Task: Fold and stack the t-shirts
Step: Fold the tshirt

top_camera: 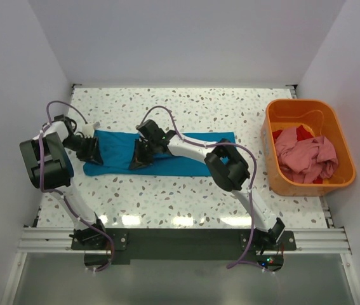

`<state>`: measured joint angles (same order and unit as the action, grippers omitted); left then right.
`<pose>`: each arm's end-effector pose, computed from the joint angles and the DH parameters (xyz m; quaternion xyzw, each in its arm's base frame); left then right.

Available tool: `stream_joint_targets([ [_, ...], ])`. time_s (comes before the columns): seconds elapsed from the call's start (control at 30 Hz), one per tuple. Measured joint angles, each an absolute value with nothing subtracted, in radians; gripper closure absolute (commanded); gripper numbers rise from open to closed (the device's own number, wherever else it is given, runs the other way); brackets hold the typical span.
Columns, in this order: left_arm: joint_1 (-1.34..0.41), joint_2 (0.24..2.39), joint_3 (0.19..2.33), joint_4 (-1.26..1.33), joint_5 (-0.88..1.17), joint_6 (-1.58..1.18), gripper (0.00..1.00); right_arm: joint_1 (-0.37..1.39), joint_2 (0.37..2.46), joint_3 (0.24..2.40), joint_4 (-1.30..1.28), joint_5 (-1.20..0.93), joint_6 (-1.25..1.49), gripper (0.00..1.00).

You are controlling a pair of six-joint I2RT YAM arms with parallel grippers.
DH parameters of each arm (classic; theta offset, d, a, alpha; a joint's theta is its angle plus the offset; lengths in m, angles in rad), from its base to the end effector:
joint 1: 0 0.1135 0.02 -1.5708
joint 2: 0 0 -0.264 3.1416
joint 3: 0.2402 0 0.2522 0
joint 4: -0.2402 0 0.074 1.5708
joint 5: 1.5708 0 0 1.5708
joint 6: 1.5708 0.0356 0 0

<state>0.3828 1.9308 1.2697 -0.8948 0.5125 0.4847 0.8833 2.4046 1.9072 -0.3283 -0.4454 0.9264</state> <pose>0.3263 0.1126 0.1525 0.0512 0.9660 -0.2270 0.1131 0.3253 0.4204 0.1488 -0.0608 0.9099 0.4062 0.0576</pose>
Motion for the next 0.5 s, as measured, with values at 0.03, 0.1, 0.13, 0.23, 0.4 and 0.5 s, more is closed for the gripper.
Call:
stream_joint_targets([
  [0.03,0.383,1.930,1.270,-0.894,0.508,0.481,0.62,0.883,2.405,1.907,-0.328,-0.445,0.927,1.00],
  [0.1,0.383,1.930,1.272,-0.894,0.498,0.479,0.62,0.883,2.405,1.907,-0.328,-0.445,0.927,1.00],
  [0.13,0.383,1.930,1.272,-0.892,0.493,0.474,0.62,0.883,2.405,1.907,-0.327,-0.445,0.927,1.00],
  [0.23,0.382,1.930,1.278,-0.889,0.483,0.463,0.62,0.883,2.405,1.907,-0.323,-0.445,0.927,1.00],
  [0.4,0.381,1.930,1.282,-0.883,0.469,0.455,0.57,0.883,2.405,1.907,-0.321,-0.445,0.927,1.00],
  [0.5,0.378,1.929,1.284,-0.883,0.467,0.451,0.55,0.883,2.405,1.906,-0.320,-0.445,0.927,1.00],
])
